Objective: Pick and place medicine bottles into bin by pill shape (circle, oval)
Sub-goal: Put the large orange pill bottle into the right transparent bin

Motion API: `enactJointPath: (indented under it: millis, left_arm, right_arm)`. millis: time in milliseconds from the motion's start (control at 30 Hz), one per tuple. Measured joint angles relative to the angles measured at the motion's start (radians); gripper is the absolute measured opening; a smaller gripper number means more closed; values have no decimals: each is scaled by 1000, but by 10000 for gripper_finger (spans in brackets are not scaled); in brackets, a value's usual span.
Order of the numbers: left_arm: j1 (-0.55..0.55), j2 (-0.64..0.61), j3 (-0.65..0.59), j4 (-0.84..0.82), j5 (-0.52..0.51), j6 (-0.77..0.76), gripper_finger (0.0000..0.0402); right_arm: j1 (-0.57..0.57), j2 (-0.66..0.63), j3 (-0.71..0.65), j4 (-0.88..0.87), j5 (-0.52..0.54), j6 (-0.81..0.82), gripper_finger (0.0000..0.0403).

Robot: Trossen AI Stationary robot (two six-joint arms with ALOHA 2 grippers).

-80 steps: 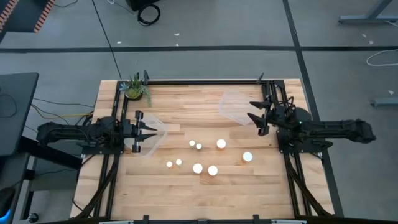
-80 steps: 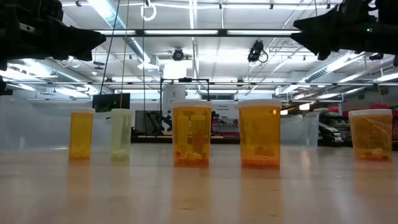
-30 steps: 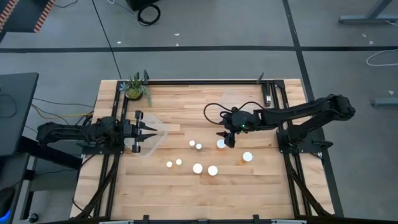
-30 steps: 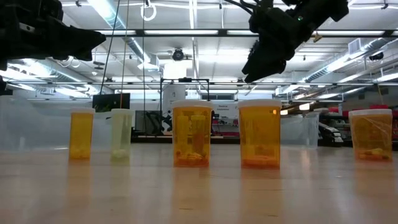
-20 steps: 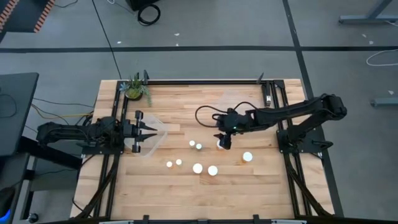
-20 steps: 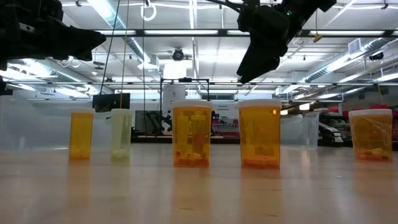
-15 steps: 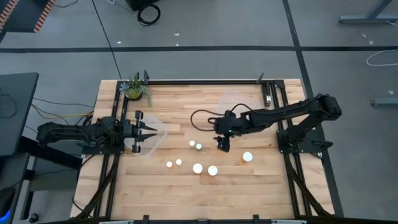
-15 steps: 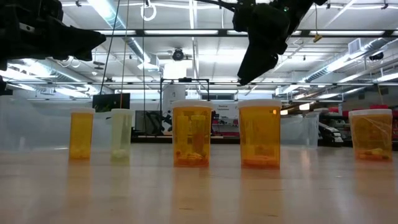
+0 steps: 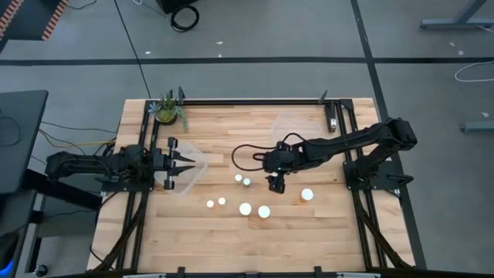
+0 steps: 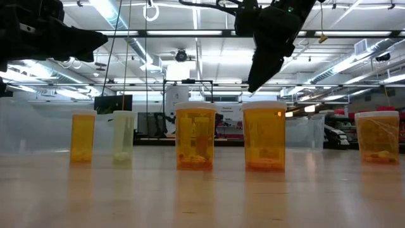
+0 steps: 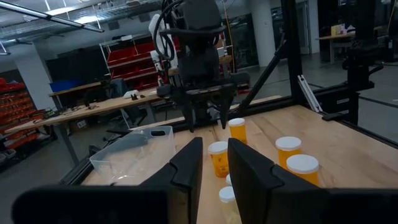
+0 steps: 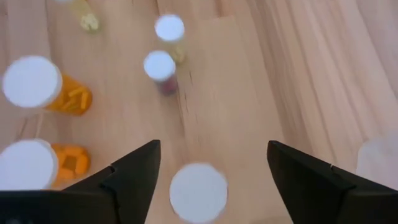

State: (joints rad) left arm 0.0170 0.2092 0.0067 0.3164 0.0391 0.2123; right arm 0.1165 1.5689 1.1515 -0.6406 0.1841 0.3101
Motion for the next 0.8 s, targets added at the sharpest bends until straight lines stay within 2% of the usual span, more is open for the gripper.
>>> enactJointPath:
  millis: [267, 433, 800]
  left_arm:
    - [0, 0, 0, 0, 0, 0, 78]
    - [0, 0, 0, 0, 0, 0, 84]
    - [0, 0, 0, 0, 0, 0, 81]
  right_arm:
    - [9, -10, 0, -234, -97, 166, 321]
    - [50, -10, 0, -311, -144, 262, 322]
    - [206, -10, -4, -453, -110, 457, 322]
